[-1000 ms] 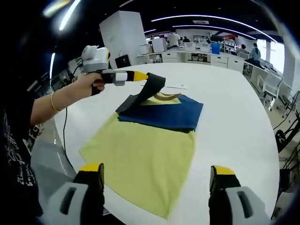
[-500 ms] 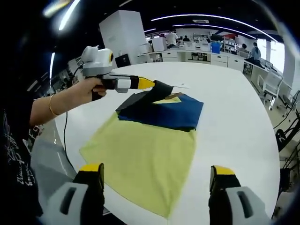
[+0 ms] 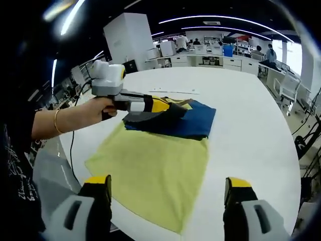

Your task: Fold the garment on the visible template until the final outline fits inside the template.

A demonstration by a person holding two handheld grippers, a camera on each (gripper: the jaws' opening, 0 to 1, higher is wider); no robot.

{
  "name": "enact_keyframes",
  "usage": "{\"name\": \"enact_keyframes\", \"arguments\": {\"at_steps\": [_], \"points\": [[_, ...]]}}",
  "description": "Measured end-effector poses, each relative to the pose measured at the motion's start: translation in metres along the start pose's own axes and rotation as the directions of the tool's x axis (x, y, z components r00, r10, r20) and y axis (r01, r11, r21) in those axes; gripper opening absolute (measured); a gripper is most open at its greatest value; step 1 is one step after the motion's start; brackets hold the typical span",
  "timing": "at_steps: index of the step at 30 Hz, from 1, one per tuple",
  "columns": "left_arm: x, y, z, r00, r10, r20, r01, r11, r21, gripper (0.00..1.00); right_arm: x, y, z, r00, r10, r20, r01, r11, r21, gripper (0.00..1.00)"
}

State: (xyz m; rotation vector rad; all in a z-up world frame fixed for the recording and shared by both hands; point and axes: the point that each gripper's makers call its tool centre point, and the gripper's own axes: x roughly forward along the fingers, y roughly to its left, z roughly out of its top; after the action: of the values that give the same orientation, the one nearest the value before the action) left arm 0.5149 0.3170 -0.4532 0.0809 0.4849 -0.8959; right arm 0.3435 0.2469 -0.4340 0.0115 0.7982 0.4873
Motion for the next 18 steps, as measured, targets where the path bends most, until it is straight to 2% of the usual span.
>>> {"name": "enact_keyframes", "arguments": {"at_steps": [9,14,18], "points": [[0.012,-0.019,-0.022,0.997,-0.046,-0.06,0.052,0.994,0.101,0.0,0.001,-0.004,-0.008,1.0,-0.007,-0.007,0.008,1.0,0.011,0.94],[0.016,-0.024,-0.04,0.994,-0.057,-0.096,0.067,0.992,0.104,0.0,0.001,-0.006,-0.012,1.0,-0.01,-0.014,0.01,1.0,0.021,0.94],[0.019,-0.027,-0.053,0.991,-0.071,-0.115,0.081,0.993,0.086,0.0,0.003,-0.002,-0.007,1.0,-0.001,0.006,0.001,1.0,0.029,0.94]]}}
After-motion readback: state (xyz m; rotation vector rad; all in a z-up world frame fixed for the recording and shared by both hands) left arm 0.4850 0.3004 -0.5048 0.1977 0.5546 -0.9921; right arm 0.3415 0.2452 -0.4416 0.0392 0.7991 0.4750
